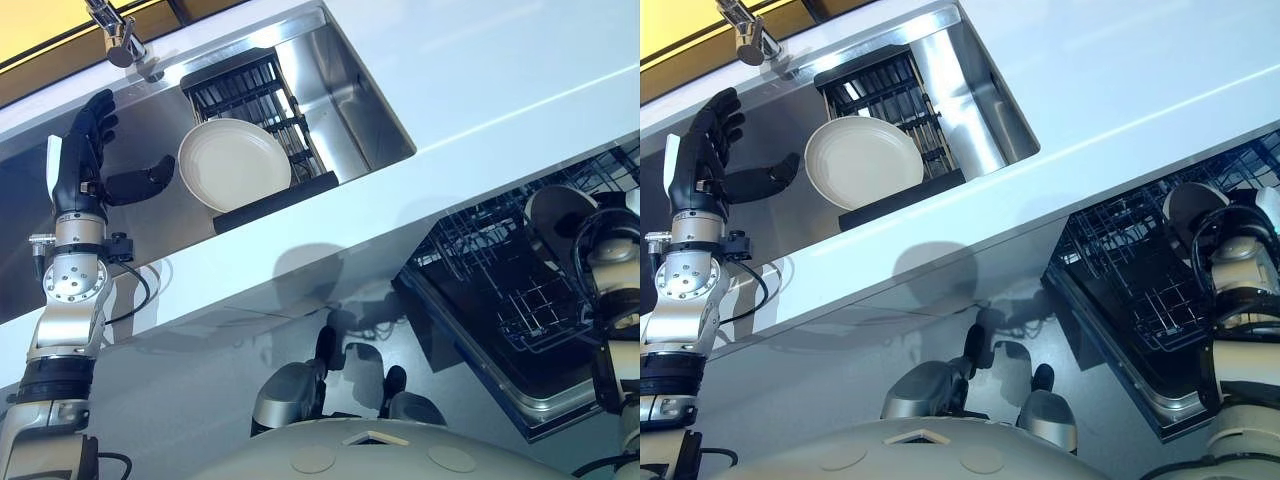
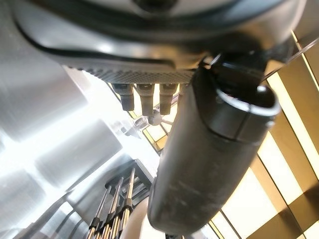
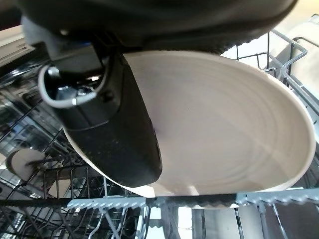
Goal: Pick up plates and place into dishwasher.
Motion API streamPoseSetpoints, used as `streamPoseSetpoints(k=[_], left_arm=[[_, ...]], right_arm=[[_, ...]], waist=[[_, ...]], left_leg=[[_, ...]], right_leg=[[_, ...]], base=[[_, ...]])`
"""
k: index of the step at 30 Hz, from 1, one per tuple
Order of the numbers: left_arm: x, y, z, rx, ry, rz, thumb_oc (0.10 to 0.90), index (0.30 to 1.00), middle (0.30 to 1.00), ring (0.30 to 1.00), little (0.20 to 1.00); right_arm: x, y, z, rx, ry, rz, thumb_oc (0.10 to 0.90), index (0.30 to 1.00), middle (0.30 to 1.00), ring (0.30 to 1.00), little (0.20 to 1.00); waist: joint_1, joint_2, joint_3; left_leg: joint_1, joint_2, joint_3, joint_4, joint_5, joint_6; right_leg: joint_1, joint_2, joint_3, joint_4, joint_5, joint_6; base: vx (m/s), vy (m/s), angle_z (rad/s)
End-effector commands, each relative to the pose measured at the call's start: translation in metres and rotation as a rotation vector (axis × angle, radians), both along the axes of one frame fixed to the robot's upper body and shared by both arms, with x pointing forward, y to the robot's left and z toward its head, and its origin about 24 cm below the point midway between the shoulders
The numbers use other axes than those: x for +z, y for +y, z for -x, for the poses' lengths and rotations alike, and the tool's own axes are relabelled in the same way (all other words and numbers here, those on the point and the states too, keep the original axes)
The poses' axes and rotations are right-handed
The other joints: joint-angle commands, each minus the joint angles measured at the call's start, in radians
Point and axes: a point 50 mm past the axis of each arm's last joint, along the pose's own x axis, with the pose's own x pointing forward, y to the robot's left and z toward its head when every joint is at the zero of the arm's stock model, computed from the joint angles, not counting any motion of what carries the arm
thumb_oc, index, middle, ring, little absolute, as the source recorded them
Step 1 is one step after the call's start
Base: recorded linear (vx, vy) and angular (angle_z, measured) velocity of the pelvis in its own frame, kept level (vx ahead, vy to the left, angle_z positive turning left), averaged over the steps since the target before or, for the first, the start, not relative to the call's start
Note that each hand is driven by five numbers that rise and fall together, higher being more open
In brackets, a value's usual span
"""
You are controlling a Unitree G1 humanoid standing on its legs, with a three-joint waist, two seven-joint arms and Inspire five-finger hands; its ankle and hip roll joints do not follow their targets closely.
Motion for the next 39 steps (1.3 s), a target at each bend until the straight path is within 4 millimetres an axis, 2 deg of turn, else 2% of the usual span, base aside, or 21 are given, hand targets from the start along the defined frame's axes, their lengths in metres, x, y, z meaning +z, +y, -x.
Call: streamPoseSetpoints(k=[1, 6, 9, 17, 31, 38, 39], left_arm=[[0.079, -0.005, -0.002, -0.038, -0.336, -0.077, 0.800, 0.900, 0.900, 0.900, 0.900], [0.082, -0.004, -0.002, -0.034, -0.352, -0.075, 0.800, 0.900, 0.900, 0.900, 0.900], [0.083, -0.002, -0.002, -0.033, -0.357, -0.073, 0.800, 0.900, 0.900, 0.900, 0.900], [0.075, 0.003, 0.000, -0.013, -0.340, -0.061, 0.800, 0.900, 0.900, 0.900, 0.900], [0.061, 0.011, 0.006, 0.035, -0.285, -0.101, 0.800, 0.900, 0.900, 0.900, 0.900], [0.057, 0.027, 0.011, 0.111, -0.197, -0.191, 0.800, 0.900, 0.900, 0.900, 0.900], [0.057, 0.032, 0.013, 0.135, -0.173, -0.248, 0.800, 0.900, 0.900, 0.900, 0.900]], right_arm=[[0.054, -0.022, 0.002, -0.023, -0.048, 0.216, 0.800, 0.900, 0.900, 0.900, 0.900], [0.067, -0.008, -0.010, 0.015, -0.210, 0.233, 0.800, 0.900, 0.900, 0.900, 0.900], [0.083, 0.010, -0.020, 0.060, -0.359, 0.259, 0.800, 0.900, 0.900, 0.900, 0.900], [0.110, 0.034, -0.019, 0.143, -0.699, 0.231, 0.800, 0.900, 0.900, 0.900, 0.900], [0.095, 0.053, 0.002, 0.275, -0.872, 0.106, 0.800, 0.900, 0.900, 0.900, 0.900], [0.100, 0.072, 0.010, 0.393, -0.936, 0.083, 0.800, 0.900, 0.900, 0.900, 0.900], [0.102, 0.077, 0.011, 0.429, -0.953, 0.085, 0.800, 0.900, 0.900, 0.900, 0.900]], waist=[[0.003, 0.013, -0.033], [-0.003, 0.007, -0.026], [-0.012, -0.004, -0.027], [-0.033, -0.026, -0.057], [-0.056, -0.043, -0.142], [-0.069, -0.043, -0.171], [-0.071, -0.043, -0.178]], left_leg=[[-0.005, -0.008, 0.038, 0.081, -0.122, -0.032], [-0.007, -0.008, 0.042, 0.084, -0.123, -0.029], [-0.004, -0.008, 0.047, 0.088, -0.130, -0.025], [0.032, -0.012, 0.057, 0.079, -0.148, -0.013], [0.081, -0.021, 0.090, 0.052, -0.166, 0.001], [0.102, -0.028, 0.120, 0.052, -0.191, 0.013], [0.105, -0.031, 0.126, 0.056, -0.200, 0.017]], right_leg=[[-0.181, 0.034, 0.036, 0.245, -0.115, -0.039], [-0.182, 0.036, 0.042, 0.243, -0.111, -0.038], [-0.179, 0.039, 0.047, 0.240, -0.108, -0.037], [-0.148, 0.054, 0.063, 0.222, -0.109, -0.032], [-0.111, 0.062, 0.063, 0.192, -0.106, -0.026], [-0.096, 0.053, 0.067, 0.167, -0.102, -0.016], [-0.092, 0.050, 0.072, 0.156, -0.098, -0.012]], base=[[-0.07, -0.027, 0.02], [-0.04, -0.013, 0.00], [-0.01, -0.007, 0.00], [-0.01, -0.010, -0.05], [-0.06, 0.017, -0.09], [-0.10, 0.051, -0.06], [-0.14, 0.088, -0.11]])
